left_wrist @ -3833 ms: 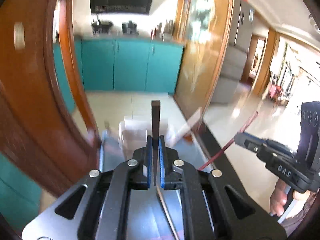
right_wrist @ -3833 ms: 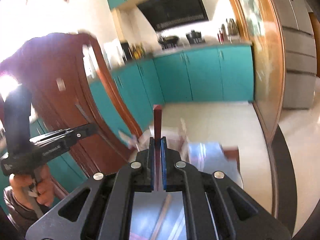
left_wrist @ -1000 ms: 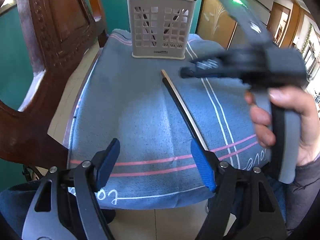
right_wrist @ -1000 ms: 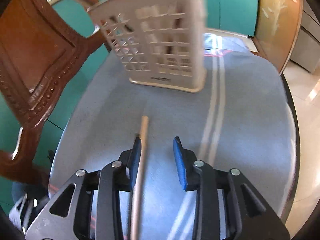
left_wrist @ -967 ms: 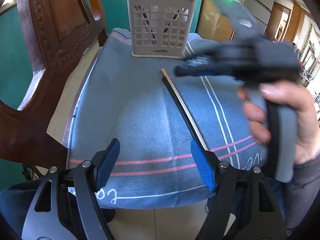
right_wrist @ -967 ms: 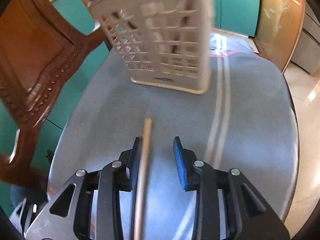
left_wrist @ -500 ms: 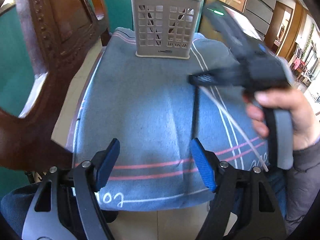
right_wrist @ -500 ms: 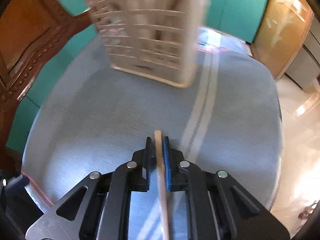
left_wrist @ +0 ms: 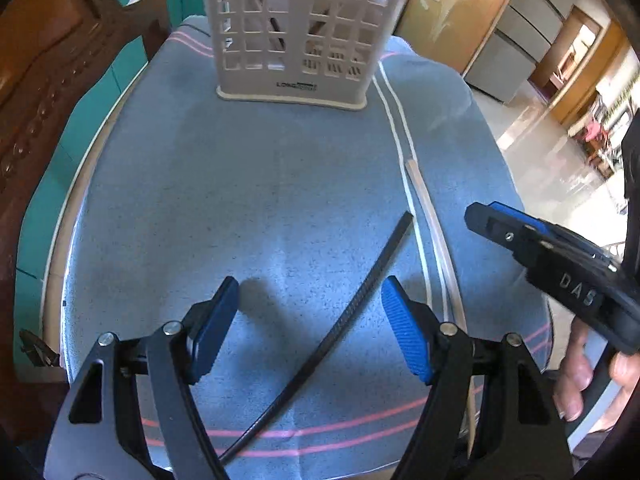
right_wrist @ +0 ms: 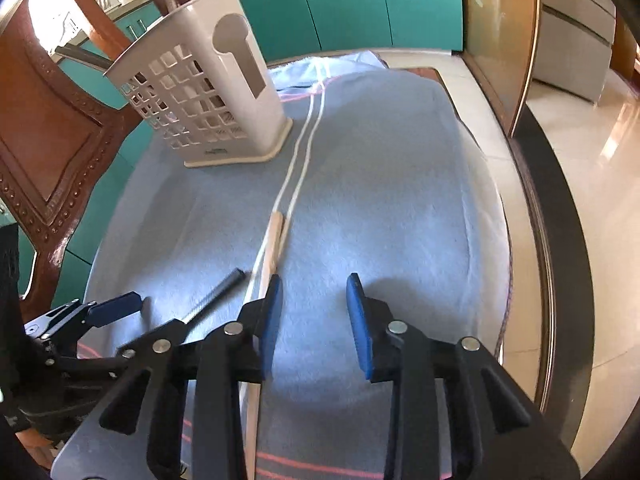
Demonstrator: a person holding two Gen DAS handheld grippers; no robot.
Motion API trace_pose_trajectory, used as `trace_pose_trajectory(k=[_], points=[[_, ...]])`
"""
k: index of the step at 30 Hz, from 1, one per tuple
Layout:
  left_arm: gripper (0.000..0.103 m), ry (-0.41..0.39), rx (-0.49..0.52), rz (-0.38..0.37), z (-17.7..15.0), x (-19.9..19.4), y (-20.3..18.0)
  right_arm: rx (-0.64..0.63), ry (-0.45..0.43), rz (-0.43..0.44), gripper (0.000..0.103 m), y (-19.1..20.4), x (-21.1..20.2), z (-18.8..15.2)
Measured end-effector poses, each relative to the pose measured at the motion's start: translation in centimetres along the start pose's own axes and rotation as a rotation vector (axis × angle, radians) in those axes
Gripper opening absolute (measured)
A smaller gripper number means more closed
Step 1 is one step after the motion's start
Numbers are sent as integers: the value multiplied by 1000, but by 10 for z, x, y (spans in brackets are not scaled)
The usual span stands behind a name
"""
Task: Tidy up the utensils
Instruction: 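Grasp the wooden chopstick with the right tool while the left tool grasps the black chopstick, then lift both held chopsticks into the white holder and open both tools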
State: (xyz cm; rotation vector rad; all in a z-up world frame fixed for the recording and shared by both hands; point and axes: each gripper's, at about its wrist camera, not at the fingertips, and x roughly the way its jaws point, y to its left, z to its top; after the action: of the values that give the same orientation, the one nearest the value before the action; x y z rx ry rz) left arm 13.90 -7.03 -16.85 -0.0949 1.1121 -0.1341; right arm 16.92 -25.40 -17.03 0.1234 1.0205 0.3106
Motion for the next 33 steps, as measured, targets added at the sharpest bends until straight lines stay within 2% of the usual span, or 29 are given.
trace_pose_trajectory(k=[5, 7, 8, 10, 11, 12, 14, 19, 20, 21, 25, 27, 30, 33], points=[[73, -10, 124, 66, -3, 7, -23, -36, 5, 10, 34, 13, 4, -1], [68, -31, 195, 103, -2, 12, -36, -51, 9, 8, 34, 18, 7, -1], [62, -37, 219, 108, -1, 13, -41, -59, 9, 3, 34, 21, 9, -1], [39, -41, 281, 107, 3, 14, -50, -73, 11, 4, 34, 26, 10, -1], [17, -33, 303, 120, 5, 15, -52, -78, 12, 4, 34, 27, 10, 0], [10, -25, 312, 142, 7, 17, -53, -87, 14, 0, 34, 30, 12, -1], [7, -22, 308, 156, 8, 18, -46, -102, 18, -9, 34, 34, 14, -1], [7, -19, 233, 120, 10, 12, -20, -180, 35, -69, 32, 54, 28, -3], [7, -19, 223, 114, 10, 12, -19, -210, 25, -103, 26, 60, 30, -4], [7, -20, 220, 111, 6, 8, -15, -224, 21, -113, 9, 63, 31, -5], [7, -31, 202, 104, 3, 6, -13, -209, 16, -63, 6, 64, 30, -4], [7, -57, 186, 94, 4, -3, -11, -204, -15, -55, 6, 63, 21, -2], [7, -114, 191, 89, 4, -27, -12, -188, -80, -12, 6, 62, -6, 3], [7, -188, 197, 75, 7, -62, -14, -181, -167, 28, 6, 65, -51, 8]])
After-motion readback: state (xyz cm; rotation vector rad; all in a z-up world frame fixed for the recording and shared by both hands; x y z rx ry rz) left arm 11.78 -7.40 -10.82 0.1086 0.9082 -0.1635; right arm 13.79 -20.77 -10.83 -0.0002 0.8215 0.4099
